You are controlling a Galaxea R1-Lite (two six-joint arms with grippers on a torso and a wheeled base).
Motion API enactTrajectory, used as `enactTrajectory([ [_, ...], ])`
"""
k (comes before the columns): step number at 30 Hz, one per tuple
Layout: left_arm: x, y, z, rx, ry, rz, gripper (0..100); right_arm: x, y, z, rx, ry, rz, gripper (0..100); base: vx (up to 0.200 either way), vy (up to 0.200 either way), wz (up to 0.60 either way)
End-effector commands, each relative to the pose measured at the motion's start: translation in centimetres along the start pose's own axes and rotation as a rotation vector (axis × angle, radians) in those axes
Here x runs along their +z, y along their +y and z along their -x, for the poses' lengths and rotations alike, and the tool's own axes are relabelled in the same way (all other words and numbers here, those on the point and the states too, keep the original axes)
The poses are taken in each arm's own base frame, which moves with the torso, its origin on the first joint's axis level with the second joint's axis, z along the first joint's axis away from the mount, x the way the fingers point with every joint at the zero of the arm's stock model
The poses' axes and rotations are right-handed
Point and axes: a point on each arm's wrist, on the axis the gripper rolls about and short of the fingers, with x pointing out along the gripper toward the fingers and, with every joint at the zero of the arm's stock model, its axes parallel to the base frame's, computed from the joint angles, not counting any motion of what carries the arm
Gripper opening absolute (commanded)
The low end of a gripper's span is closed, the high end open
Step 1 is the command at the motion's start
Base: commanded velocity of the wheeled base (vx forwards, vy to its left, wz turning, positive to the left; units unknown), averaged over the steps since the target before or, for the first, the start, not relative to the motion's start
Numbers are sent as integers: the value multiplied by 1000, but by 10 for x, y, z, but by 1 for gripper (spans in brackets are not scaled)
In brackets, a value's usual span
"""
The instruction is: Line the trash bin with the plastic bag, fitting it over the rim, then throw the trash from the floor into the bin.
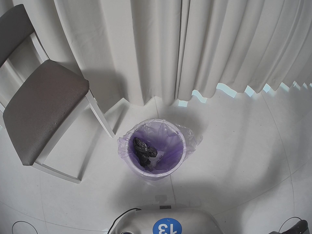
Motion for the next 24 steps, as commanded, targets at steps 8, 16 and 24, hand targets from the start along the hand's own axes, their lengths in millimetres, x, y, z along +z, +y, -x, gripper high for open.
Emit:
enactTrajectory([
  [8,-23,5,44,-1,-57,28,100,-12,1,33,62,-80,-7,100,0,0,0],
  [16,-23,4,42,-6,-56,21,100,-11,3,34,110,-85,-4,100,0,0,0],
  [24,-26,0,12,-10,-95,0,100,-31,4,19,205,-13,1,100,0,0,0],
])
